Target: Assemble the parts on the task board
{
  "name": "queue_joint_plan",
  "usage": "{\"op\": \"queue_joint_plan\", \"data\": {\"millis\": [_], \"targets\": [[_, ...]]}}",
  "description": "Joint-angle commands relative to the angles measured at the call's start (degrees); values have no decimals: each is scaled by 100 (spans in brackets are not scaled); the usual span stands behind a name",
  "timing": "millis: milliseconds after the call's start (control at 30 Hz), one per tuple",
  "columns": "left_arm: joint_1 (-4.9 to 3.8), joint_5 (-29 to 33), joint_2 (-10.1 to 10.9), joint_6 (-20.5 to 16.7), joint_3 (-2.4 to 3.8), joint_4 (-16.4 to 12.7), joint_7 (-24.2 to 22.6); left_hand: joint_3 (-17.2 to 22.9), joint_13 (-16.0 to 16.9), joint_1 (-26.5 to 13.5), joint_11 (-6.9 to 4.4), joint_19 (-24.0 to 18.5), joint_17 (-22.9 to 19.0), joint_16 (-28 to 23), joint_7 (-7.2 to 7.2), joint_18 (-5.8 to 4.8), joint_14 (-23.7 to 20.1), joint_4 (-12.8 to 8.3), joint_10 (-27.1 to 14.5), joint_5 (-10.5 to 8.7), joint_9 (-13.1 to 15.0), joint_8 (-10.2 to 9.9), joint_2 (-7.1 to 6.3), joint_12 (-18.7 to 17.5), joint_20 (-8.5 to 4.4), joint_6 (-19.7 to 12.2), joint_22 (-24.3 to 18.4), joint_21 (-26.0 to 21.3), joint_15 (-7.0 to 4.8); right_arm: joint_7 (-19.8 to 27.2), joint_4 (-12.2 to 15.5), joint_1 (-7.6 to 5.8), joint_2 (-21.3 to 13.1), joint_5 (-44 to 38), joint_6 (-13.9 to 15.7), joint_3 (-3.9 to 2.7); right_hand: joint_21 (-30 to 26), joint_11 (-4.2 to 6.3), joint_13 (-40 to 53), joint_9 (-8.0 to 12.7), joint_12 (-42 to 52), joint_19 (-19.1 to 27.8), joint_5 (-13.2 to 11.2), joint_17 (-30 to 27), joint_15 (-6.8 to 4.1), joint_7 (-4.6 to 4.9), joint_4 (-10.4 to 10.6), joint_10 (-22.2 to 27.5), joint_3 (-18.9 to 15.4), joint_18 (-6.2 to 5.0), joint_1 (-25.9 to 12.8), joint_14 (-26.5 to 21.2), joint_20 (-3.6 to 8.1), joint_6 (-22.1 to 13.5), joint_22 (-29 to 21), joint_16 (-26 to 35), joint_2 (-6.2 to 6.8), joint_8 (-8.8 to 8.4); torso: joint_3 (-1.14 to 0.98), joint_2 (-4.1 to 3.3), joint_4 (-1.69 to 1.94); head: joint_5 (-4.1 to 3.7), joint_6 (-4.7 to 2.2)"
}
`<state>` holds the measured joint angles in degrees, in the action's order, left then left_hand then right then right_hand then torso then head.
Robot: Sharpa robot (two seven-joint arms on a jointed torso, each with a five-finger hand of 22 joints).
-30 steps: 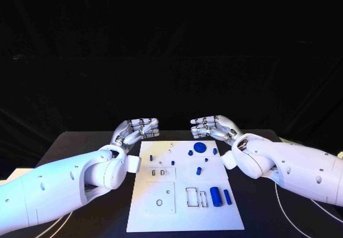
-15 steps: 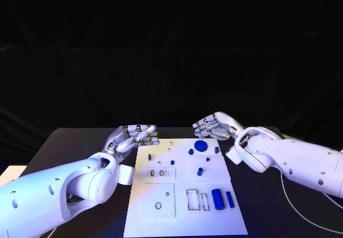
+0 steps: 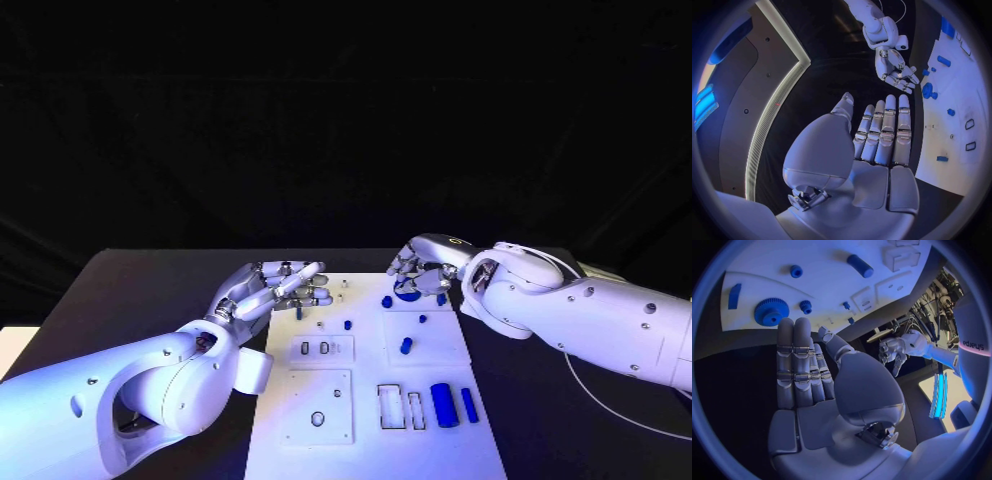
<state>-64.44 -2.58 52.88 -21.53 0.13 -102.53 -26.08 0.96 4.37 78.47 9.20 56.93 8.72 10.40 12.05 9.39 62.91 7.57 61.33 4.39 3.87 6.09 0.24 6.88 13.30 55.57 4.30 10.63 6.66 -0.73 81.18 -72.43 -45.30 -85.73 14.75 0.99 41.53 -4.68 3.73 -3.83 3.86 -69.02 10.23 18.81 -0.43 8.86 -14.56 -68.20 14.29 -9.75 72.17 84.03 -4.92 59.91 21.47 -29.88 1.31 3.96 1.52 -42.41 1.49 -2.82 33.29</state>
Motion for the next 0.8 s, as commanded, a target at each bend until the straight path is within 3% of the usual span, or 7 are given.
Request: {"op": "queue_joint_plan", "data": {"millis": [33,233,600,800], "targets": [[-10,72,6,169,10,-61,50,-8,5,16,1,37,12,7,27,115,34,-31,31,-22,-8,-39,52,1,-8,28,-8,-32,13,-459,37,-20,36,-1086,-473,-3,242,-17,4,5,-14,69,-28,229,-10,-25,23,101,56,-59,-59,214,-3,10,161,-307,32,-28,10,-130,28,-26,-20],[-11,73,18,164,14,-80,63,-14,4,13,5,39,16,2,33,114,31,-35,28,-22,-9,-45,49,-5,-8,25,-11,-39,15,-512,45,-34,96,-1261,-679,-4,971,-30,5,4,-12,173,-54,705,19,-32,118,235,143,-23,-62,95,-28,8,838,-915,103,-27,13,-184,42,-45,-28],[-15,73,42,153,21,-104,82,-30,2,4,16,44,27,-12,50,111,24,-45,18,-23,-11,-60,43,-19,-7,15,-18,-56,21,-508,-39,-37,222,-1375,-949,-3,1919,-18,4,-8,0,-53,-34,1849,12,-64,221,183,294,123,-20,140,-38,132,1982,-2018,62,-1,18,-236,78,-63,-41],[-17,73,53,155,23,-112,93,-30,2,4,16,44,27,-12,50,111,24,-45,18,-23,-11,-60,43,-19,-7,15,-18,-56,21,-508,-137,-37,305,-1432,-1044,-3,2195,-2,-5,-11,-10,-107,-35,2172,6,-84,283,157,385,162,-24,132,-38,219,2305,-2344,32,2,19,-260,89,-72,-51]]}}
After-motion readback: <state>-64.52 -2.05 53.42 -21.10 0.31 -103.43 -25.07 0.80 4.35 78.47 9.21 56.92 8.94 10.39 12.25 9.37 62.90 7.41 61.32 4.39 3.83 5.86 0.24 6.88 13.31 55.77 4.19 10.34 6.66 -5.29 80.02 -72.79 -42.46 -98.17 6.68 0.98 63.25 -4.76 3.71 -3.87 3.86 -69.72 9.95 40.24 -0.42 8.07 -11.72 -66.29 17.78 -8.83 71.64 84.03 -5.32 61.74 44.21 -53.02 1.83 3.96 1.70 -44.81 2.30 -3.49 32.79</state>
